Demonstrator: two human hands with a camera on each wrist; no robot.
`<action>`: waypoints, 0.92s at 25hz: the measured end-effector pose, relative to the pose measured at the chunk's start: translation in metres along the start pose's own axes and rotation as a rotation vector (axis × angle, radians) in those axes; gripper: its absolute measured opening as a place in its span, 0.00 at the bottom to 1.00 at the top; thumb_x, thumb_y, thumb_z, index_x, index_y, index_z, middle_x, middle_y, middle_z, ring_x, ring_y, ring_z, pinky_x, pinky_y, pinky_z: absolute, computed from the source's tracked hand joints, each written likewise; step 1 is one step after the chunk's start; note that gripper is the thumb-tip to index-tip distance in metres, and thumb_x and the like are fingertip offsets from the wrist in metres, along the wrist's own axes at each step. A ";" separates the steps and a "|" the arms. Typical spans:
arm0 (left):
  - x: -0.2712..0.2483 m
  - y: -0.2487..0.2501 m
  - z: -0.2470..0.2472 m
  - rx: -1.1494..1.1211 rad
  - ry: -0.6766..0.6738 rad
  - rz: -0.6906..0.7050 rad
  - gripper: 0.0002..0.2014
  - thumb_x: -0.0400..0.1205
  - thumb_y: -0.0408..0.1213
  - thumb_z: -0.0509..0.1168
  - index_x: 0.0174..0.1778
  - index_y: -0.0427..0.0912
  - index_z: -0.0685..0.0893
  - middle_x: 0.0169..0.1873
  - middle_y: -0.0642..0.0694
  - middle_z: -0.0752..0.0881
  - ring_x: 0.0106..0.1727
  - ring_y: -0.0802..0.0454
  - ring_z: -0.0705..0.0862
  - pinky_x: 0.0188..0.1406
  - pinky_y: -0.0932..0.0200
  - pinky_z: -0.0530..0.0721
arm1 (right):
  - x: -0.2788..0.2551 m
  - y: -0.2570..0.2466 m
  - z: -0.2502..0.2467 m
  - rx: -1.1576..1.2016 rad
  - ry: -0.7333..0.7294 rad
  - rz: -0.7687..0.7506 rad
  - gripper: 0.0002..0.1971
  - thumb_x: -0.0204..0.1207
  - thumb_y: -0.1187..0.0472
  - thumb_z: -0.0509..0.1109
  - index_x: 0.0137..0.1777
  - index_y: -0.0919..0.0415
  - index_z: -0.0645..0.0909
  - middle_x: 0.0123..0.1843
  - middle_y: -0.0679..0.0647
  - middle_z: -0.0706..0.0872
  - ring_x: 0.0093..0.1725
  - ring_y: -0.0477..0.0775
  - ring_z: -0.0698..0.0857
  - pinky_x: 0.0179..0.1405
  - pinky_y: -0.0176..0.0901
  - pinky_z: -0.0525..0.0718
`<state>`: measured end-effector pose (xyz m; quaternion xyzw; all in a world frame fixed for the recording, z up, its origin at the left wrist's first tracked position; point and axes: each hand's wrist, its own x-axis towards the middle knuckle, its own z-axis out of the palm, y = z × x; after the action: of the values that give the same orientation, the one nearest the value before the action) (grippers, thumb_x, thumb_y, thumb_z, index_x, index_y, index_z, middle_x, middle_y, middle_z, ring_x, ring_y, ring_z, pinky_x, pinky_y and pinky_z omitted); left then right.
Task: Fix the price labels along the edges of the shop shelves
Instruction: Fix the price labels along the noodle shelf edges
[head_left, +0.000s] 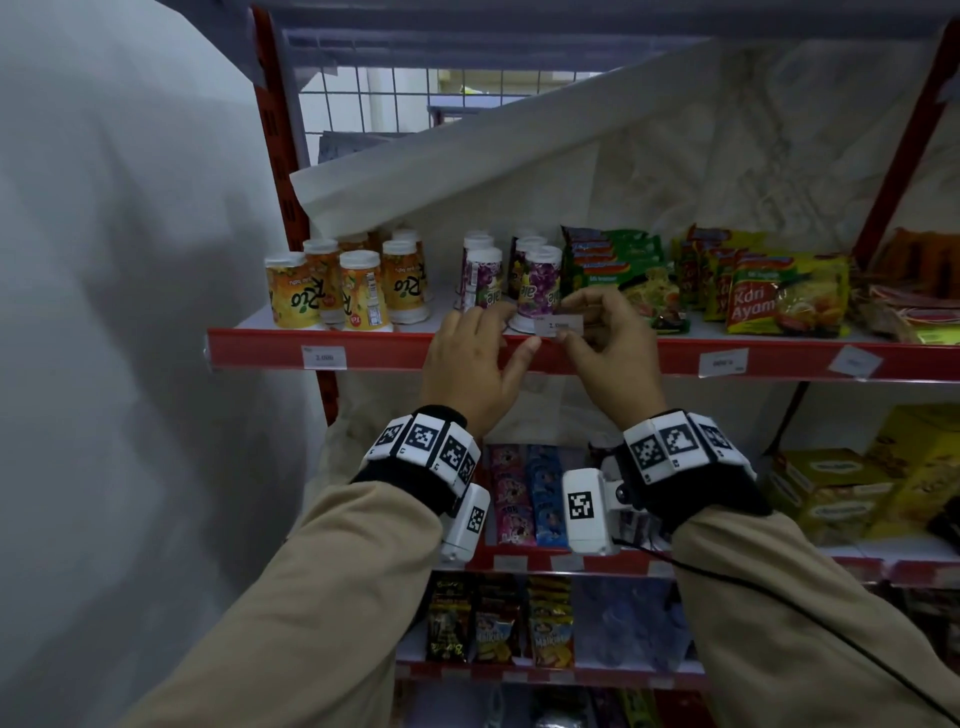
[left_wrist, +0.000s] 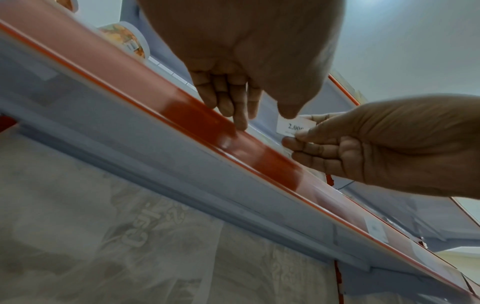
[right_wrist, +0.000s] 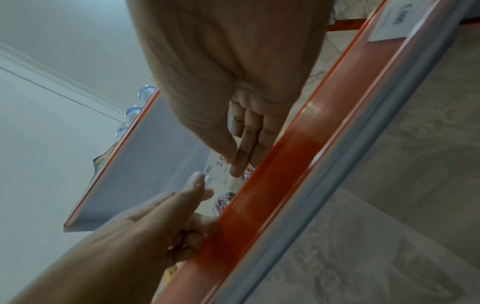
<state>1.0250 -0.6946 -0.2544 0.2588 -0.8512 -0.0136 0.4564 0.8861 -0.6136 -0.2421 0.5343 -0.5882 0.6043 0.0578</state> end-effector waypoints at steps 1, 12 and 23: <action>0.001 -0.001 0.001 0.006 0.007 0.012 0.18 0.84 0.50 0.60 0.63 0.42 0.80 0.48 0.44 0.83 0.51 0.44 0.76 0.51 0.51 0.73 | -0.003 -0.001 0.003 0.004 -0.004 -0.006 0.11 0.74 0.70 0.71 0.53 0.58 0.79 0.46 0.46 0.84 0.45 0.43 0.84 0.43 0.31 0.83; 0.003 -0.011 0.000 -0.043 -0.017 0.028 0.09 0.83 0.38 0.61 0.56 0.40 0.80 0.45 0.43 0.82 0.49 0.45 0.75 0.48 0.51 0.73 | 0.007 -0.004 -0.001 -0.336 -0.028 -0.099 0.08 0.76 0.66 0.67 0.48 0.55 0.84 0.41 0.44 0.82 0.48 0.55 0.80 0.44 0.44 0.76; 0.007 -0.017 0.004 0.020 -0.020 0.106 0.11 0.85 0.39 0.60 0.46 0.35 0.83 0.41 0.39 0.78 0.44 0.41 0.73 0.41 0.48 0.73 | 0.005 0.003 0.005 -0.362 -0.154 -0.139 0.05 0.74 0.66 0.69 0.47 0.58 0.84 0.44 0.53 0.84 0.47 0.54 0.78 0.45 0.46 0.76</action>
<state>1.0255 -0.7135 -0.2557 0.2178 -0.8684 0.0163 0.4453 0.8845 -0.6215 -0.2419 0.5991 -0.6516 0.4406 0.1495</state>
